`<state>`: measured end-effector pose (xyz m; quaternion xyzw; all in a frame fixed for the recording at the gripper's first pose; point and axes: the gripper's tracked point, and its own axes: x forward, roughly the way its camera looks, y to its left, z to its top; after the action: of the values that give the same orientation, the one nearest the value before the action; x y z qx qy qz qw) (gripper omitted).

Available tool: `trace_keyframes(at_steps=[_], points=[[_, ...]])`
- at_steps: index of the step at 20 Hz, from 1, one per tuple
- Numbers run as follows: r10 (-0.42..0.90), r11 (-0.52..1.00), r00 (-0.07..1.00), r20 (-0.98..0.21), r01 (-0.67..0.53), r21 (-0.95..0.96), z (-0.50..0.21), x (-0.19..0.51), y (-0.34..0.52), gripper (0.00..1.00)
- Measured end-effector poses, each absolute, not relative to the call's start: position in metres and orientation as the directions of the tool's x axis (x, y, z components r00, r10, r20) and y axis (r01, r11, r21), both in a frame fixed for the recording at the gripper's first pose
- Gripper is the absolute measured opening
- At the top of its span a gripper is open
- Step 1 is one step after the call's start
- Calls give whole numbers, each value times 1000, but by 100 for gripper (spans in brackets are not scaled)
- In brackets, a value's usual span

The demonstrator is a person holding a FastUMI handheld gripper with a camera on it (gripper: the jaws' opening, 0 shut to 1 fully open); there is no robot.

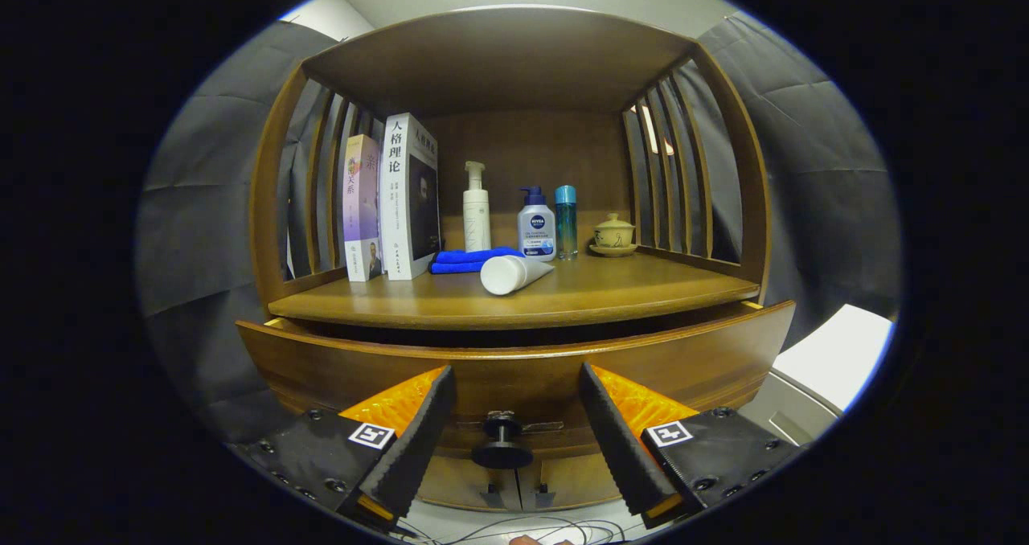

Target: Pull open the drawer, take out the items inside it, and place them on the countertop above the cabinet.

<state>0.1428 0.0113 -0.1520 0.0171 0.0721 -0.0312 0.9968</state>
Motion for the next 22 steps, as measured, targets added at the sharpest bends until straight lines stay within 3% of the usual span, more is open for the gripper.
trace_keyframes(at_steps=[15, 22], points=[[-60, 995, 975, -212, 76, 68, -161, 174, 13, 98], [-41, 999, 988, -152, 46, 29, -120, 121, 26, 98]])
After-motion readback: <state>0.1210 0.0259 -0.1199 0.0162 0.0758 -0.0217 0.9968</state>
